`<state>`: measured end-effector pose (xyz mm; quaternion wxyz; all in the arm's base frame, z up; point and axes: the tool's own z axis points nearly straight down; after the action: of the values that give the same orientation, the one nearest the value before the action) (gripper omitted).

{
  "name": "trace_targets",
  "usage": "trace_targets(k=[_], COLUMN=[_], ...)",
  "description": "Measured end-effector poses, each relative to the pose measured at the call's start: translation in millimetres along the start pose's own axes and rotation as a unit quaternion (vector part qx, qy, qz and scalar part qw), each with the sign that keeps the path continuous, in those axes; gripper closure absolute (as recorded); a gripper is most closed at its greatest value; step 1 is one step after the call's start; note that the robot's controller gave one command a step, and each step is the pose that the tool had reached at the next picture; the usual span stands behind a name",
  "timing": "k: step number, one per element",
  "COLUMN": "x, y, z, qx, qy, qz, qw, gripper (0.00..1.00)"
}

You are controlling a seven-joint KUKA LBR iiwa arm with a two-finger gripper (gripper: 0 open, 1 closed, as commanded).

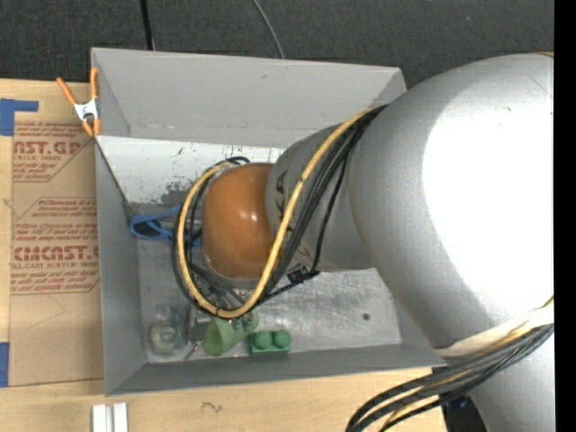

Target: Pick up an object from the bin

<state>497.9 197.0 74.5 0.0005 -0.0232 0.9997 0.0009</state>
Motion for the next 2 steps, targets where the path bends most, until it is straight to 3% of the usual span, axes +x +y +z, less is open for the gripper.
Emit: trace_targets(k=[1, 2], x=[15.0, 16.1], y=[-3.4, -3.6], z=[-136.0, -132.7], qx=[0.0, 0.0], qy=[-0.0031, -0.0001], qz=[-0.126, -0.126], qw=[0.992, 0.992], gripper=[1.0, 0.0])
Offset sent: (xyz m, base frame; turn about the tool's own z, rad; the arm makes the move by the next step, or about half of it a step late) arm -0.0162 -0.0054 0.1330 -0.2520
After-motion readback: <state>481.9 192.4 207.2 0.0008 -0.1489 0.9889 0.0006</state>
